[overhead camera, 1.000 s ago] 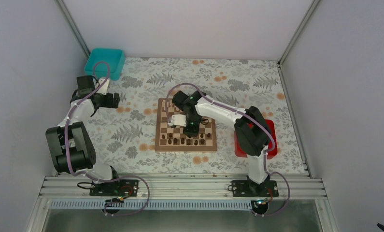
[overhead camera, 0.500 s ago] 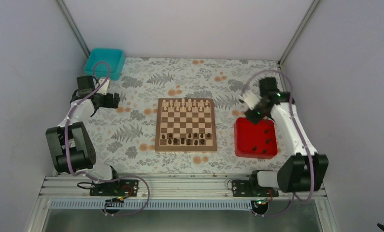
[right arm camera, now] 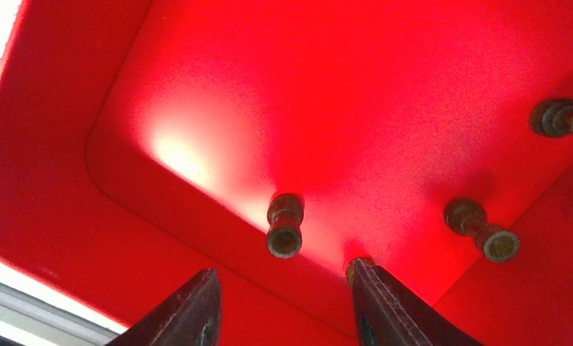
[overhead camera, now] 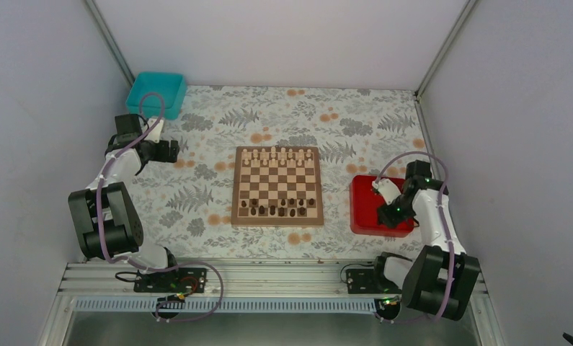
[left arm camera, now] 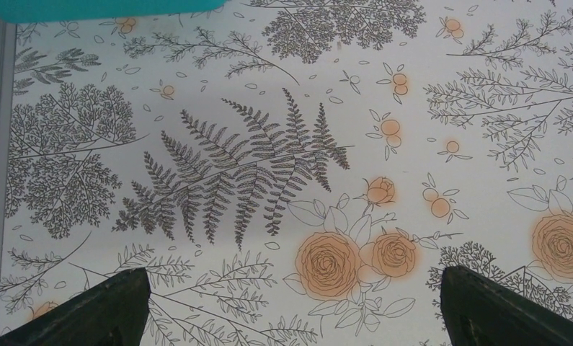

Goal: Set up the chess pieces on the board
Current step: Pick up the chess piece from the storage box.

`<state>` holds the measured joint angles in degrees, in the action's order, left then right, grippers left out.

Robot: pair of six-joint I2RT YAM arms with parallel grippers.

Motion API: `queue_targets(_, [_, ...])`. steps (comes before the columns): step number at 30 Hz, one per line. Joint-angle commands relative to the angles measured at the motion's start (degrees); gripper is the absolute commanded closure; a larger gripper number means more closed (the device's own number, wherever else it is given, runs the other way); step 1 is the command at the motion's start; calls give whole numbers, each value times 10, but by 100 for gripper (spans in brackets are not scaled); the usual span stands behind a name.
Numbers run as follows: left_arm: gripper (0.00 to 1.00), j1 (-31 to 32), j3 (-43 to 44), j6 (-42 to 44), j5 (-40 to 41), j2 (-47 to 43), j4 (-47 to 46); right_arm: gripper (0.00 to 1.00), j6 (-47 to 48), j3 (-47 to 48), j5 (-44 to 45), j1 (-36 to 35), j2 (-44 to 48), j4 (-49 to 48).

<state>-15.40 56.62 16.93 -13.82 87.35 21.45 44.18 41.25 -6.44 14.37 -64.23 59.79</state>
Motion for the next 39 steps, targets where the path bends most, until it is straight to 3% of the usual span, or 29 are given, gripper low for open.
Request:
queue_targets(1, [0, -4, -8, 0, -12, -13, -15, 51, 6, -13, -20, 7, -19, -37])
queue_targets(8, [0, -5, -10, 1, -9, -13, -17, 54, 3, -22, -5, 6, -72, -63])
queue_targets(25, [0, -5, -8, 1, -10, -7, -15, 86, 10, -16, 2, 6, -85, -47])
queue_targets(33, [0, -6, -9, 1, -14, -5, -17, 90, 13, 89, -19, -11, -81, 21])
queue_targets(39, [0, -7, -10, 1, -14, -5, -17, 89, -11, 191, -20, -85, -120, 66])
